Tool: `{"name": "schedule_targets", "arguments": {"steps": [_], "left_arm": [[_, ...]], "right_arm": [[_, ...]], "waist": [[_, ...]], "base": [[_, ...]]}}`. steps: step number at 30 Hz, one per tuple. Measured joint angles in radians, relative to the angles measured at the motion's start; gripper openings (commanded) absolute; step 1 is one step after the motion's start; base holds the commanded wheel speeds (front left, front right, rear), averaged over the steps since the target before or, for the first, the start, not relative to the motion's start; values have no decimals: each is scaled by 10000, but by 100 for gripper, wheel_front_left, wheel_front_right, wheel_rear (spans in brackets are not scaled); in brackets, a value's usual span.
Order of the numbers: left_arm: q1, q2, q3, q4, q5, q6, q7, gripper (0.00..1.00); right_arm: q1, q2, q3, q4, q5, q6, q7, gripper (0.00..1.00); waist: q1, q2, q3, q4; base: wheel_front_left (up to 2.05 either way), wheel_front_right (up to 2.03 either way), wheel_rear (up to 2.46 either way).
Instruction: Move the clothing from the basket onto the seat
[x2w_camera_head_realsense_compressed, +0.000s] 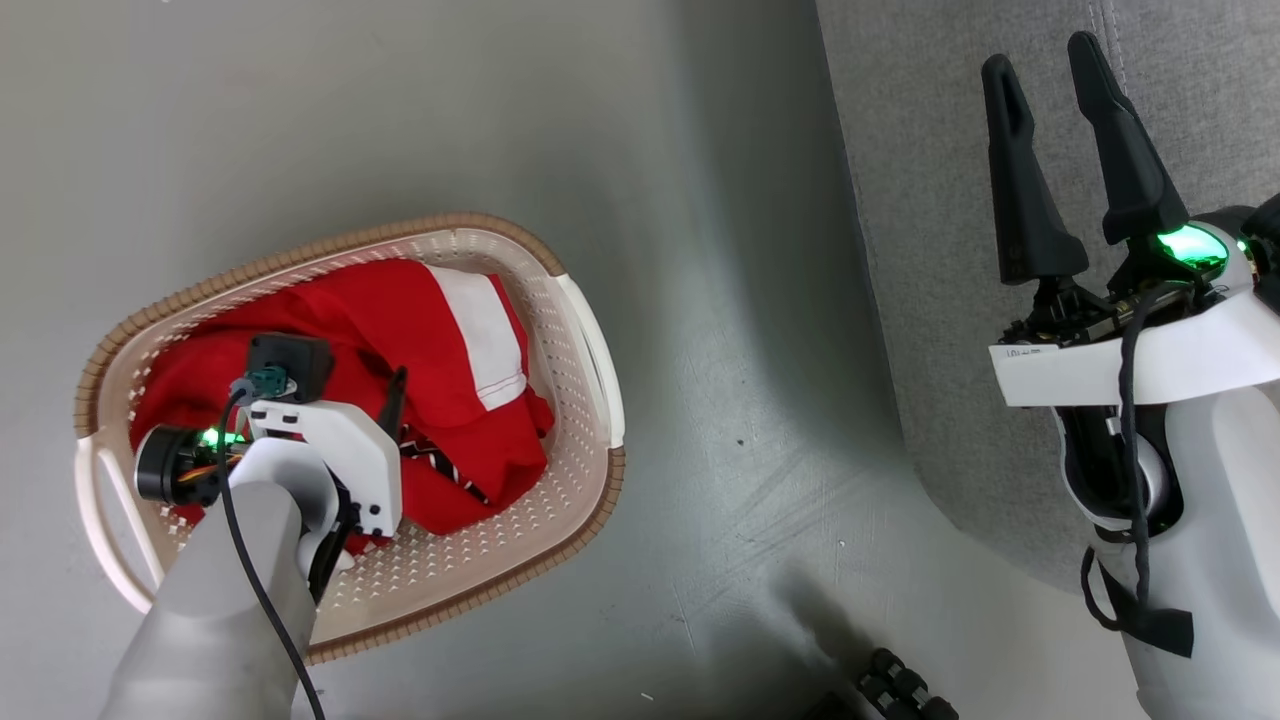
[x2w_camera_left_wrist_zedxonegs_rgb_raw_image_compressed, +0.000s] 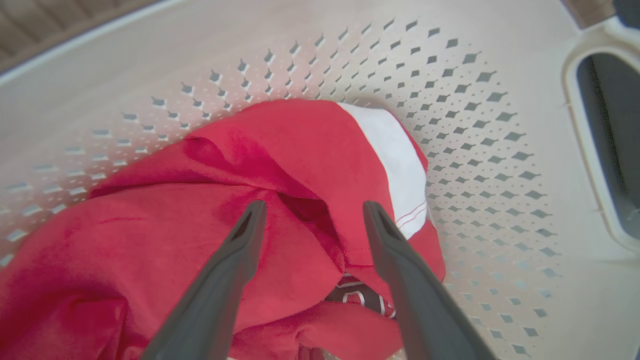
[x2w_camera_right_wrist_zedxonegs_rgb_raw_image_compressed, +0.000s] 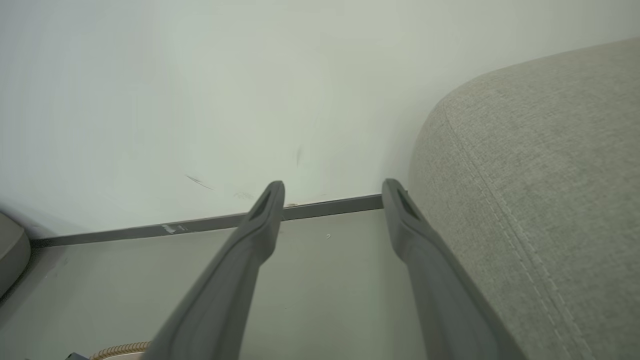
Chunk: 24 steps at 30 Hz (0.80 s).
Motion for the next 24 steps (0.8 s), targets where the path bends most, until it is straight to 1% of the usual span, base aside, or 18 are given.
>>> {"name": "schedule_targets", "arguments": {"steps": [5, 10, 16, 24], "left_arm": [[-341, 249, 19, 422, 230, 508, 134, 100], [-573, 625, 21, 844, 370, 830, 359, 100], [-815, 719, -75, 1356, 525, 1011, 725, 100], [-941, 757, -245, 1904, 662, 1014, 1237, 100]], "right_arm": [[-244, 117, 63, 8, 56, 0, 0, 100], [-360, 230, 146, 23, 115, 0, 0, 100], [-534, 303, 238, 52, 142, 0, 0, 100], [-781, 370, 378, 92, 224, 0, 0, 100]], "waist": [[0, 0, 319, -213], [0, 0, 592, -433], [0, 0, 868, -693], [0, 0, 1138, -1002]], "base": [[0, 0, 0], [0, 0, 0], [0, 0, 0], [0, 0, 0]]}}
